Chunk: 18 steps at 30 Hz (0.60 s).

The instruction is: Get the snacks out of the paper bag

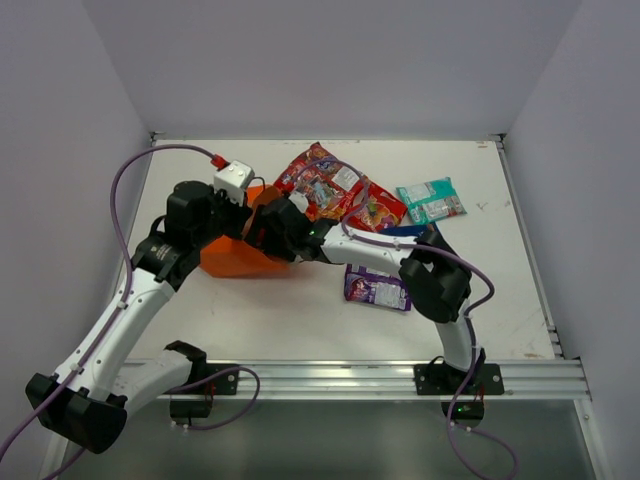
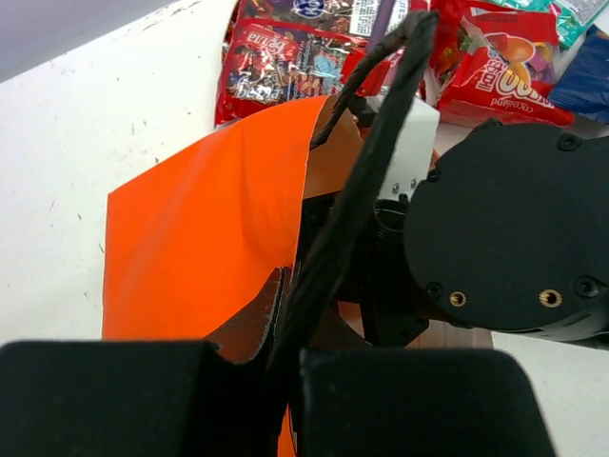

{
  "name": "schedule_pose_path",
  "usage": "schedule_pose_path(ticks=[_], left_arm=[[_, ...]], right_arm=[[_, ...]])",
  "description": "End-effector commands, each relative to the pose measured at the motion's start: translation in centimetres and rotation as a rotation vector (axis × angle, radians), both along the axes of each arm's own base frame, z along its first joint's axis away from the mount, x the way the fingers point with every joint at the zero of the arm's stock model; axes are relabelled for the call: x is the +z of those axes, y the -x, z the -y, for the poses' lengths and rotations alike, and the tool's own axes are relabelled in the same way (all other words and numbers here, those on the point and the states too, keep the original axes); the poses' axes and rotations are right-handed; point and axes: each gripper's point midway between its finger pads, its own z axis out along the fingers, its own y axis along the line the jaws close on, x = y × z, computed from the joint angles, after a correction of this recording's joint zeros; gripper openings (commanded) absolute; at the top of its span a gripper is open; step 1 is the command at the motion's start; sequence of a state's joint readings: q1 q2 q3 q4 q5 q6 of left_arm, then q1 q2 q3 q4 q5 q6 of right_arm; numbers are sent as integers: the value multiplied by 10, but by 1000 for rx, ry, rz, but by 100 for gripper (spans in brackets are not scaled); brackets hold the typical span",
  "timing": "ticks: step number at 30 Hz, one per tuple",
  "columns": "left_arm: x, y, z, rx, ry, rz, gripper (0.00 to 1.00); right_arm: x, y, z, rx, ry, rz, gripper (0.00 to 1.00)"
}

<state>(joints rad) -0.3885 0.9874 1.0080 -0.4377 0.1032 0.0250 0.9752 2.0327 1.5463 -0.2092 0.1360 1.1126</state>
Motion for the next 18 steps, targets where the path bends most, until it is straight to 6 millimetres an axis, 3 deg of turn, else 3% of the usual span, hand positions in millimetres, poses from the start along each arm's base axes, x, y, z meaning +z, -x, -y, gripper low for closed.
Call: schedule_pose_path(ticks=[1,5,6,8,9,12,16,18], left_arm=[[62,-1,19,-65,135,139,0],[62,5,23,-92,154,128,0],[62,6,24,-97,160,130,0],[62,8,24,-103,160,130,0],[61,9,24,-104,158,131,0],[57,8,18,-76,141,135,0],[43,3,7,-9,106,115,0],[31,0,1,27,81,93,0]], right_arm=[[-4,-1,-11,-5,-16,-22,81],[-12,-1,-16,7,-21,-29,68],[-11,-2,-18,10,-24,-29,54],[-18,0,-18,23,-9,-41,42],[-17,0,-18,25,-10,-38,27],[-11,-2,-17,41,-5,-2,4],[16,-2,-17,86,-48,73,0],[45,1,-18,128,-101,145,0]])
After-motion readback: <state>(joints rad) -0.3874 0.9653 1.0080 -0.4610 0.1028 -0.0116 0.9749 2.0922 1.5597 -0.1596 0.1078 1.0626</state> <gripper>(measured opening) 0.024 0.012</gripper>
